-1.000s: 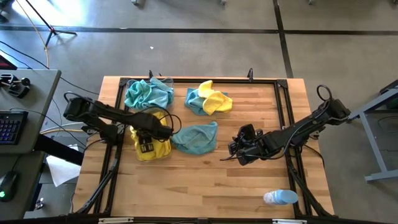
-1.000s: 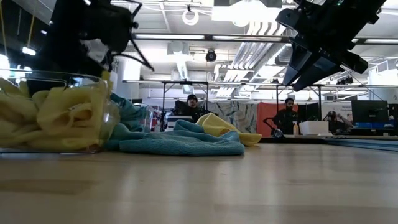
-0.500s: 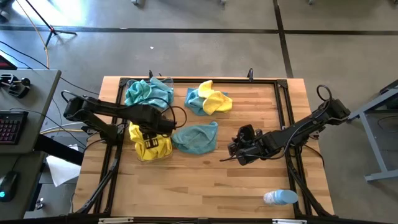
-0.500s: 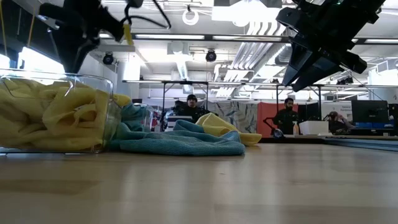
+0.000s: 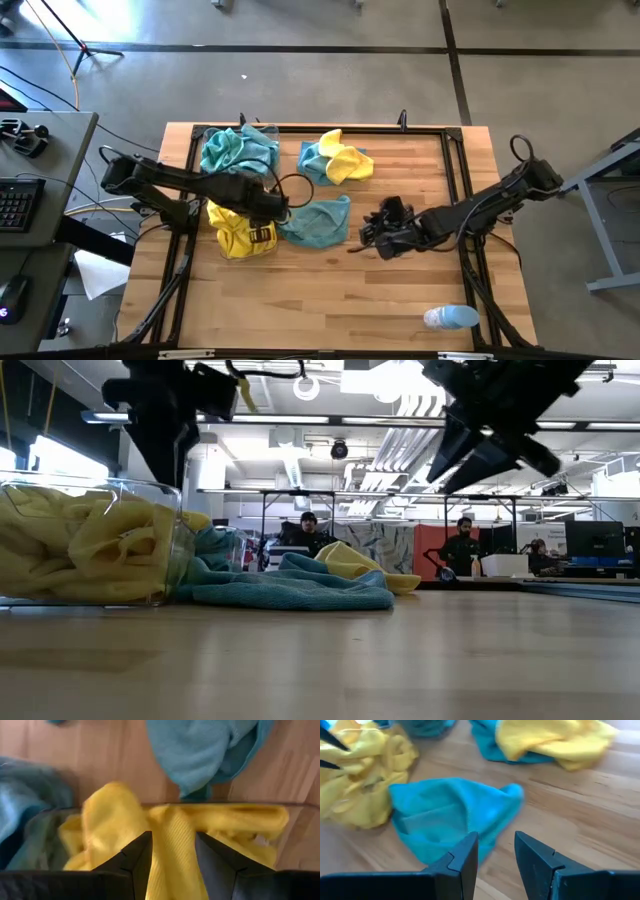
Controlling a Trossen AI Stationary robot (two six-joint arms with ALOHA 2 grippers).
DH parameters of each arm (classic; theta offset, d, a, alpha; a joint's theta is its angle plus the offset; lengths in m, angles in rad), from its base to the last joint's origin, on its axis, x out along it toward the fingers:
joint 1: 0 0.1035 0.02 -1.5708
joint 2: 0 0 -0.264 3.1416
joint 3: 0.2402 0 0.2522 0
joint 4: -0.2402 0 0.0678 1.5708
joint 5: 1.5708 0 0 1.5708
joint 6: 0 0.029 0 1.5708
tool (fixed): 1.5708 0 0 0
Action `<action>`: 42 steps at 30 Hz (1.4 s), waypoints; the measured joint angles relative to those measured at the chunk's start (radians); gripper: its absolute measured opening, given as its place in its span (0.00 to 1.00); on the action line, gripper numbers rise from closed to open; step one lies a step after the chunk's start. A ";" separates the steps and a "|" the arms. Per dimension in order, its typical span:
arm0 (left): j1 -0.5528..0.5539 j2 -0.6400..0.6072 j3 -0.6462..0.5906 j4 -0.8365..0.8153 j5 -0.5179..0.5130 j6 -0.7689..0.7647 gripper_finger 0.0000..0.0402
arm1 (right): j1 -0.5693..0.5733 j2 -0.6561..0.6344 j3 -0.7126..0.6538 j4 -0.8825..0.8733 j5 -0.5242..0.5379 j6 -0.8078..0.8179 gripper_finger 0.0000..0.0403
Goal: Sort microfiber towel by color & place in baskets
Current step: Put the blue microfiber cloth into the top transparent bin
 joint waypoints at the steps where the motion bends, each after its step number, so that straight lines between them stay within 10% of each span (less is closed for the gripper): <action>1: 0.000 -0.010 -0.020 0.034 0.005 0.006 0.35 | -0.017 0.000 0.000 0.037 -0.020 -0.045 0.31; 9: 0.012 -0.241 -0.210 0.273 0.018 -0.014 0.35 | -0.175 0.000 0.007 0.337 -0.192 -0.415 0.31; 20: 0.014 -0.618 -0.433 0.458 0.032 -0.111 0.35 | -0.282 0.175 0.362 0.164 -0.323 -0.726 0.31; 30: 0.014 -0.765 -0.443 0.501 -0.022 -0.091 0.35 | -0.345 0.525 0.795 -0.349 -0.423 -0.734 0.31; 42: 0.014 -0.777 -0.443 0.524 -0.021 -0.078 0.35 | -0.366 0.701 0.731 -0.376 -0.591 -0.590 0.31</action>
